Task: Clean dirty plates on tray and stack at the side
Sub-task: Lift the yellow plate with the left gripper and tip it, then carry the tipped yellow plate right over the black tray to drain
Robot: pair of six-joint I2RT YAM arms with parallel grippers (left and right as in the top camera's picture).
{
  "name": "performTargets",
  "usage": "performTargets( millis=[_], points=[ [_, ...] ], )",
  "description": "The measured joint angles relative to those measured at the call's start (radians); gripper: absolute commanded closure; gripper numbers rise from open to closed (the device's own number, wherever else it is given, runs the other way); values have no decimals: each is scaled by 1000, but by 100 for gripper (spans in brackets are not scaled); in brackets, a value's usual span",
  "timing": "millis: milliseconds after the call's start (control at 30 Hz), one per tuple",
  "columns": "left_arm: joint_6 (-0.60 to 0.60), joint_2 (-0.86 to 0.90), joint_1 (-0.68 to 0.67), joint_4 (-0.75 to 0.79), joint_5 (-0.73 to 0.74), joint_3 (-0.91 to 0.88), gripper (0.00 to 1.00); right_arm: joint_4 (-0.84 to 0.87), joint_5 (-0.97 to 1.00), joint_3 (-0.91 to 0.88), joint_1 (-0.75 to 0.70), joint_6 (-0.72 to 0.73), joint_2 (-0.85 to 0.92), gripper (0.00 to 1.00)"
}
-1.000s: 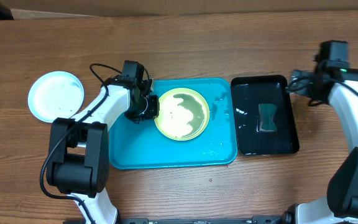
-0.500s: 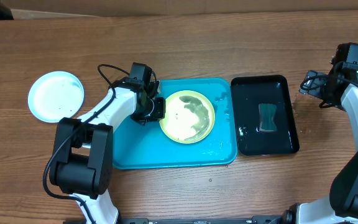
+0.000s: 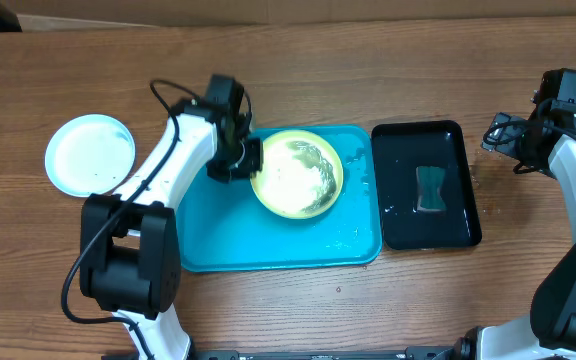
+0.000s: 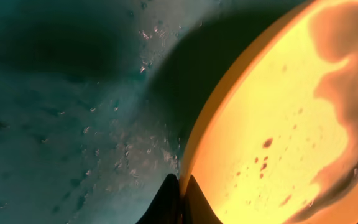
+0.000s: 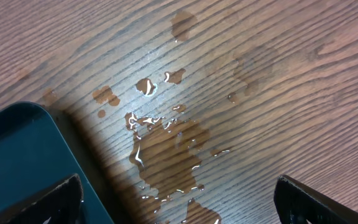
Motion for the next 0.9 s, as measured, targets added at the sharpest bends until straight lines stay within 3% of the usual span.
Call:
performTargets(
  millis=[200,400,900],
  points=[
    [-29,0,-22,-90,-81,183,96,0,0,0,0,2,0,0],
    [-61,0,-128,-100,-194,299,96,0,0,0,0,2,0,0],
    [-84,0,-377,77,-371,341,96,0,0,0,0,2,0,0]
  ],
)
